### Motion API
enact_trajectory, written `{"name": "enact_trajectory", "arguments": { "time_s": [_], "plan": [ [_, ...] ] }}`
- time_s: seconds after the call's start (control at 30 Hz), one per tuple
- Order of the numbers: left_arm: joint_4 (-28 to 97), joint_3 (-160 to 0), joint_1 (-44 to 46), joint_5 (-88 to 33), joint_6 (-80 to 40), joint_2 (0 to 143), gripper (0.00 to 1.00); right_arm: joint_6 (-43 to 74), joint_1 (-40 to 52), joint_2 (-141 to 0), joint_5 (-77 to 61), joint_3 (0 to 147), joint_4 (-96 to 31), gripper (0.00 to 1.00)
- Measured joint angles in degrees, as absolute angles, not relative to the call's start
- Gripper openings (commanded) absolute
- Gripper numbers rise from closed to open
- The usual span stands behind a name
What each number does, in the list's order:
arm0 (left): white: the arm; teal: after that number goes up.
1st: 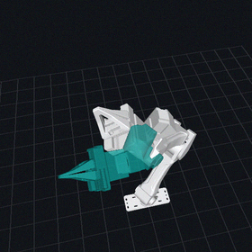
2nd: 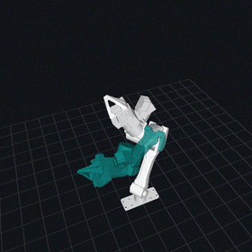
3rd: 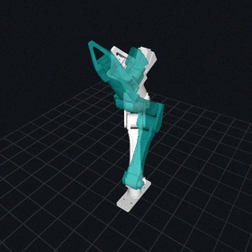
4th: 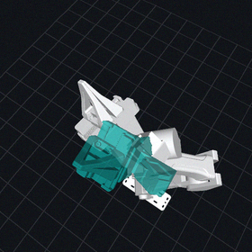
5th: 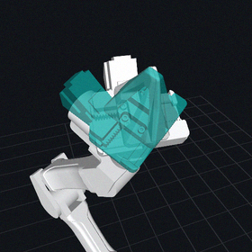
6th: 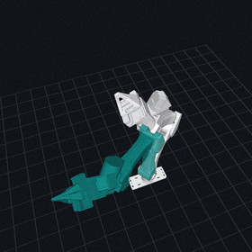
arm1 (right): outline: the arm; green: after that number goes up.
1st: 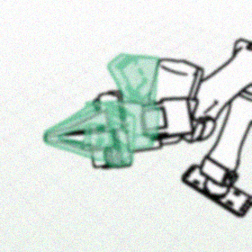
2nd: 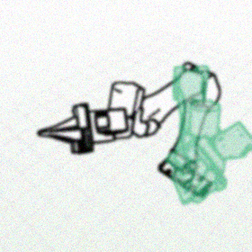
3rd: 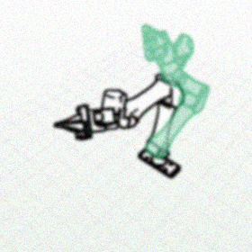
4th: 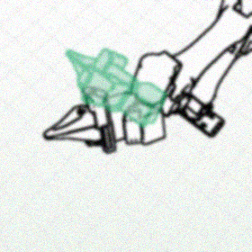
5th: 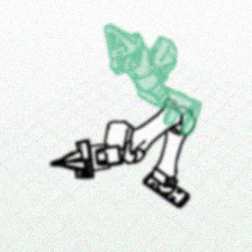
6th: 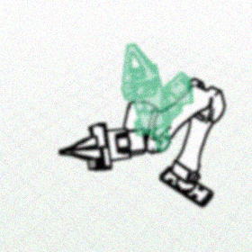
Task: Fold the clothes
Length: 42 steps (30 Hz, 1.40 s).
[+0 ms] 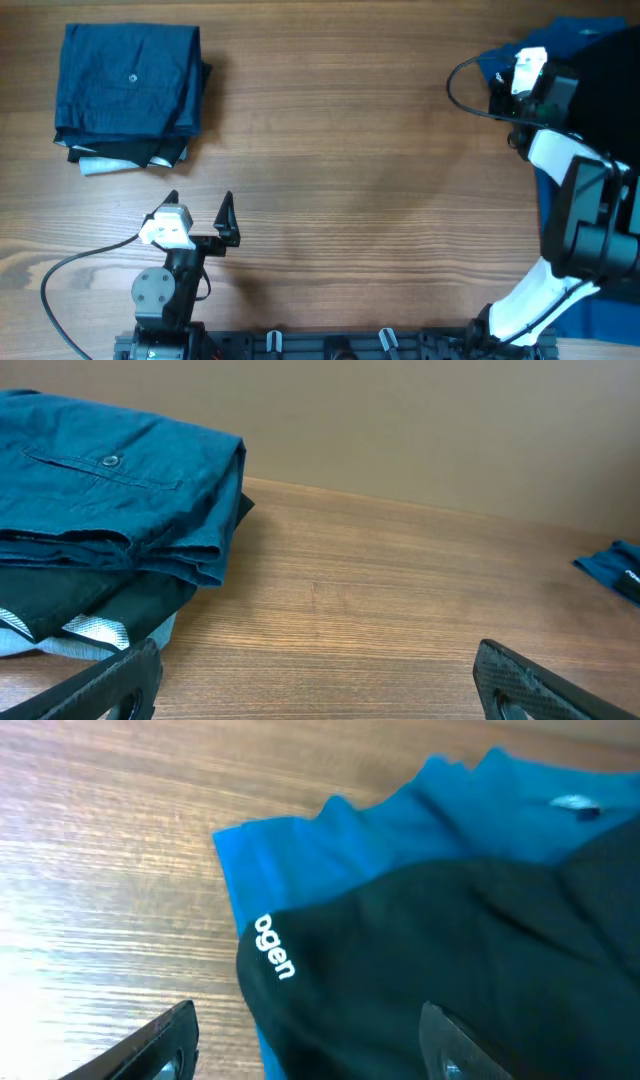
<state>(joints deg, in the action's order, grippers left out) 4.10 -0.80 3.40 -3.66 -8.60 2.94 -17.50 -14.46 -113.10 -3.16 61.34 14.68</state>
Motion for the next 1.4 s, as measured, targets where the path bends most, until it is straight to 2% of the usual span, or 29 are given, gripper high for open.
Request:
{"name": "enact_trajectory", "arguments": {
  "time_s": [0.37, 0.4, 0.43, 0.5, 0.67, 0.73, 0.87, 1.13, 1.17, 1.2, 1.23, 1.4],
  "plan": [
    [4.10, -0.80, 3.40, -3.66, -8.60, 2.94, 1.00, -17.50, -14.46, -117.73, -3.66, 61.34, 17.76, 0.67],
    [4.10, -0.80, 3.40, -3.66, -8.60, 2.94, 1.00, -17.50, -14.46, -117.82, -3.66, 61.34, 18.02, 0.63],
    [4.10, -0.80, 3.40, -3.66, -8.60, 2.94, 1.00, -17.50, -14.46, -117.93, -3.66, 61.34, 18.33, 0.50],
    [4.10, -0.80, 3.40, -3.66, -8.60, 2.92, 1.00, -17.85, -14.46, -117.99, -3.86, 61.34, 18.55, 0.37],
    [4.10, -0.80, 3.40, -3.66, -8.60, 2.94, 1.00, -17.93, -14.46, -117.99, -4.08, 61.34, 18.96, 0.23],
    [4.10, -0.80, 3.40, -3.66, -8.60, 2.94, 1.00, -17.98, -14.46, -118.04, -4.08, 61.34, 18.96, 0.20],
    [4.10, -0.80, 3.40, -3.66, -8.60, 2.94, 1.00, -17.93, -14.46, -118.08, -4.08, 61.34, 20.78, 0.04],
    [4.10, -0.80, 3.40, -3.66, -8.60, 2.94, 1.00, -16.40, -14.46, -118.08, -4.08, 61.45, 21.87, 0.04],
    [4.10, -0.80, 3.40, -3.66, -8.60, 2.94, 1.00, -15.94, -14.46, -118.08, -4.10, 61.58, 21.74, 0.08],
    [4.10, -0.80, 3.40, -3.66, -8.60, 2.94, 1.00, -14.57, -14.48, -118.08, -4.10, 62.11, 20.88, 0.44],
    [4.10, -0.80, 3.40, -3.66, -8.60, 2.94, 1.00, -14.20, -14.50, -118.08, -4.10, 62.70, 19.40, 0.54],
    [4.10, -0.80, 3.40, -3.66, -8.60, 2.94, 1.00, -13.54, -14.74, -118.08, -4.40, 64.82, 15.27, 0.54]
  ]
}}
